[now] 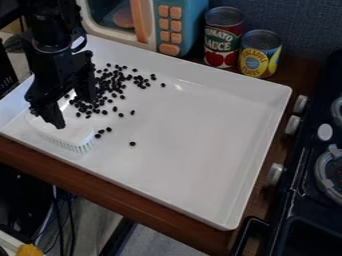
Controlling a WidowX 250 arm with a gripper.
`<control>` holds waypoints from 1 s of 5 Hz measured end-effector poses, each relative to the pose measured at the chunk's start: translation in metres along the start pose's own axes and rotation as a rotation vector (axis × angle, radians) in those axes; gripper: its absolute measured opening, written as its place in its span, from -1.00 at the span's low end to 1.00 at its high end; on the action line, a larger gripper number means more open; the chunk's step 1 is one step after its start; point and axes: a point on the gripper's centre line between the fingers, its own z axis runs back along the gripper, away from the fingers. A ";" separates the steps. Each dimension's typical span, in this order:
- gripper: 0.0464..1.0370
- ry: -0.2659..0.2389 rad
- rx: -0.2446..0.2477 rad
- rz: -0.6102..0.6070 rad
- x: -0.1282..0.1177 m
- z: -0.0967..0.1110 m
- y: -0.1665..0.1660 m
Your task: Sweep into pile
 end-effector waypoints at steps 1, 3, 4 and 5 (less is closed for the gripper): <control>0.92 0.012 0.024 0.000 -0.003 -0.006 0.003; 0.92 -0.001 0.023 0.063 0.001 -0.018 0.007; 0.92 -0.009 0.017 0.104 0.003 -0.020 0.007; 0.92 -0.008 0.039 0.139 0.006 -0.026 0.011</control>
